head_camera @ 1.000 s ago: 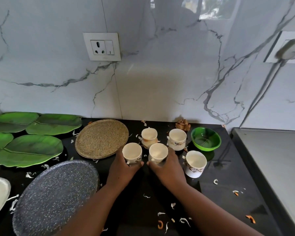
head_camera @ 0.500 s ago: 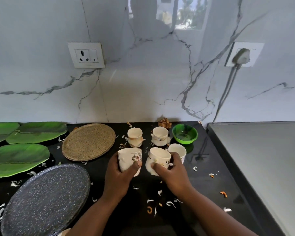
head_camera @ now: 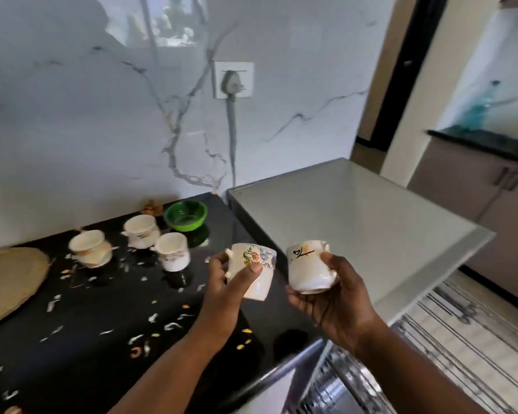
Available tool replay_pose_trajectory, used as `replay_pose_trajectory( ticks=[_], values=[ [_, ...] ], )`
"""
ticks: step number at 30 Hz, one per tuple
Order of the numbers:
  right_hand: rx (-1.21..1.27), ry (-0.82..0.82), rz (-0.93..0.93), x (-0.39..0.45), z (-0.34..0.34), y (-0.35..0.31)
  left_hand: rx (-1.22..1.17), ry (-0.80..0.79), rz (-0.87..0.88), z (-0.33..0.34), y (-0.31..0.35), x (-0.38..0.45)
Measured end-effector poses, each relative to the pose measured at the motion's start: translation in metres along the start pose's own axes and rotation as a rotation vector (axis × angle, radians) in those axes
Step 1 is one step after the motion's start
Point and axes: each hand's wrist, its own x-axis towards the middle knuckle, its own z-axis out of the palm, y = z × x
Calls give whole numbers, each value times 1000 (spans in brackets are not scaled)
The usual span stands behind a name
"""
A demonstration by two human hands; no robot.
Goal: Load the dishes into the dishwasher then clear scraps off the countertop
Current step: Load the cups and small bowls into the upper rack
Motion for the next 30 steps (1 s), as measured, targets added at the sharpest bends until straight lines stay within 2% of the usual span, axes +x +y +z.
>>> replay_pose_trajectory(
  ticks=[6,12,16,18,21,24,28,30],
  values=[
    [154,203,-107,-52,-127,-72,39,-191,-100,136,-56,-9],
    [297,344,-48,-103,-274,-113,205,-401,-199,274,-140,-40],
    [412,468,29,-119,-346,-112,469,-530,-384,308,-200,-59],
    [426,552,75,-119,-373,-105,598,-516,-478,304,-224,-64],
    [309,667,159,-108,-404,-90,842,-392,-531,288,-256,-52],
    [169,715,214,-86,-423,-72,1203,-273,-451,268,-275,-23],
    [-180,634,290,-35,-437,-52,1385,-391,-368,250,-290,15],
    [-450,595,312,-2,-442,-43,1476,-475,-370,243,-306,31]
  ],
)
